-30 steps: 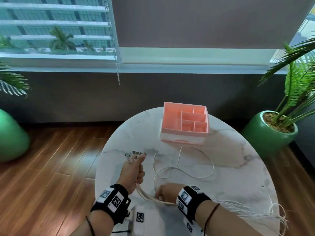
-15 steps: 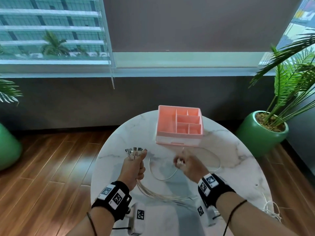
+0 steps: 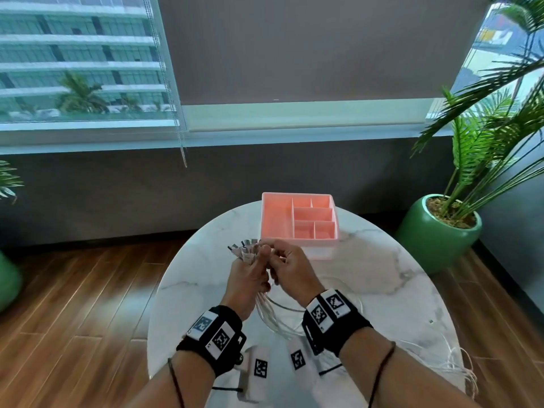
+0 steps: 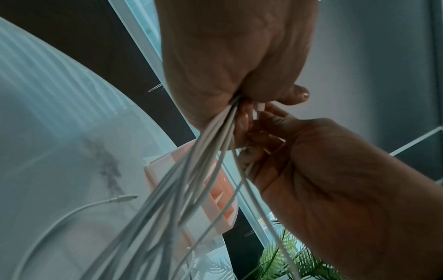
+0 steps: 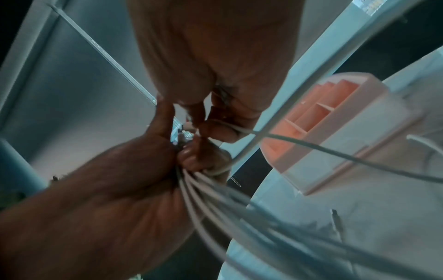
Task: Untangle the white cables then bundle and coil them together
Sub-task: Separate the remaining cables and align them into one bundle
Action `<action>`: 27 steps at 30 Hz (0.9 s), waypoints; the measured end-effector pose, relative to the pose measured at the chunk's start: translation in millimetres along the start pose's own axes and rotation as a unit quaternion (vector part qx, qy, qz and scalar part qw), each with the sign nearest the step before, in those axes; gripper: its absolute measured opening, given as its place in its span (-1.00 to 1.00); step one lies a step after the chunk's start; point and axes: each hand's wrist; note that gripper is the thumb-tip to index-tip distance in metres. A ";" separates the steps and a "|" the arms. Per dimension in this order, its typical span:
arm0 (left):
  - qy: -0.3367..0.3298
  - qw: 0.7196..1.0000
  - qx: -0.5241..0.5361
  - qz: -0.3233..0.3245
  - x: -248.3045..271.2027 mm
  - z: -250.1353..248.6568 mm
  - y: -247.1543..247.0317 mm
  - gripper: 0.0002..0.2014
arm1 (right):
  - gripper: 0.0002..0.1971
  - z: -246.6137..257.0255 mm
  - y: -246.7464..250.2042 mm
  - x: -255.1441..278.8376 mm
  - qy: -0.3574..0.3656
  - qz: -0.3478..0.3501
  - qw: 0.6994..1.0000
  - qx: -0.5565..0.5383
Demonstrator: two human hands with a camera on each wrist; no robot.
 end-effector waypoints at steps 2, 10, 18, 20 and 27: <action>-0.003 1.000 -0.011 -0.007 0.3 -0.8 -2.8 -0.60 | -0.75 -3.1 -6.4 0.6 -0.009 -0.018 1.000 0.006; 0.049 0.998 0.001 -0.035 2.2 2.0 -4.8 -0.56 | -0.87 -1.8 -12.2 6.0 -0.019 -0.074 0.997 -0.024; 0.061 0.988 0.026 -0.139 -7.5 -2.1 4.4 -0.78 | -0.87 -23.2 10.2 16.1 -0.038 -0.025 0.996 0.079; 0.057 0.979 0.060 -0.186 -11.9 -6.1 10.4 -0.79 | -0.89 -39.6 27.4 15.4 -0.051 -0.001 0.988 0.147; 0.026 0.952 0.158 -0.260 -23.1 -22.7 39.6 -0.62 | -0.66 -116.6 136.3 38.6 -0.200 -0.035 0.922 0.330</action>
Point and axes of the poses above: each hand's wrist, its own x-axis away from the middle knuckle, its own y-axis out of the back of the hand, z = x × y, and after that the axes turned 8 degrees about -y, right-handed
